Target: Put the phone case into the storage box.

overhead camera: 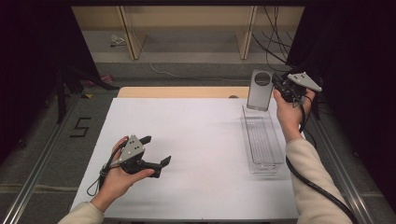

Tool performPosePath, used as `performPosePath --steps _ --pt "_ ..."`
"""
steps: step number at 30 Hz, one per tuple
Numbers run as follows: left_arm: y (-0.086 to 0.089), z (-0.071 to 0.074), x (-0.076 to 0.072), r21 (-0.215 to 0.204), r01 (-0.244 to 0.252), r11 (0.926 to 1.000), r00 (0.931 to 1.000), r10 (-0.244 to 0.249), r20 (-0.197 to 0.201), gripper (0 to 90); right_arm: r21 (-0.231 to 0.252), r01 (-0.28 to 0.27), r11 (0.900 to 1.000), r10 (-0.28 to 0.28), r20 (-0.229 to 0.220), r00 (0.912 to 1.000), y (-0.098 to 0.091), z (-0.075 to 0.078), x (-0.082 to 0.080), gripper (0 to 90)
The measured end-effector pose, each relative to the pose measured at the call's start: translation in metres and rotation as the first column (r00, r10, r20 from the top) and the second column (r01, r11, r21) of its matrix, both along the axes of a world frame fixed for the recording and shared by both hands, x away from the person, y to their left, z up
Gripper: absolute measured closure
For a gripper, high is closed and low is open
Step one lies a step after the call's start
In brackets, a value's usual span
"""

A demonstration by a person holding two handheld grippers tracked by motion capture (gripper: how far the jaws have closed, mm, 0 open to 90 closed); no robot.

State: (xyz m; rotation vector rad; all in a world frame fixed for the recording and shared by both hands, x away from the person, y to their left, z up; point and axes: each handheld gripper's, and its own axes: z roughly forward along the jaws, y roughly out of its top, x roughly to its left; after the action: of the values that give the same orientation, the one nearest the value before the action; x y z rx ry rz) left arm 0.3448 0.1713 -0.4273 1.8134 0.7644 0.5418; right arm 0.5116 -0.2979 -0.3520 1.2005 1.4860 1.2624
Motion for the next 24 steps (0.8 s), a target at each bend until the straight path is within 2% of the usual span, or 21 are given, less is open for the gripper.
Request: performPosePath --steps 24 --pt "0.0001 0.0002 -0.0001 0.0 -0.001 1.0 1.0 0.001 0.001 1.1 -0.006 -0.006 1.0 0.006 -0.016 0.9999 -0.0003 -0.0053 0.0037 85.1"
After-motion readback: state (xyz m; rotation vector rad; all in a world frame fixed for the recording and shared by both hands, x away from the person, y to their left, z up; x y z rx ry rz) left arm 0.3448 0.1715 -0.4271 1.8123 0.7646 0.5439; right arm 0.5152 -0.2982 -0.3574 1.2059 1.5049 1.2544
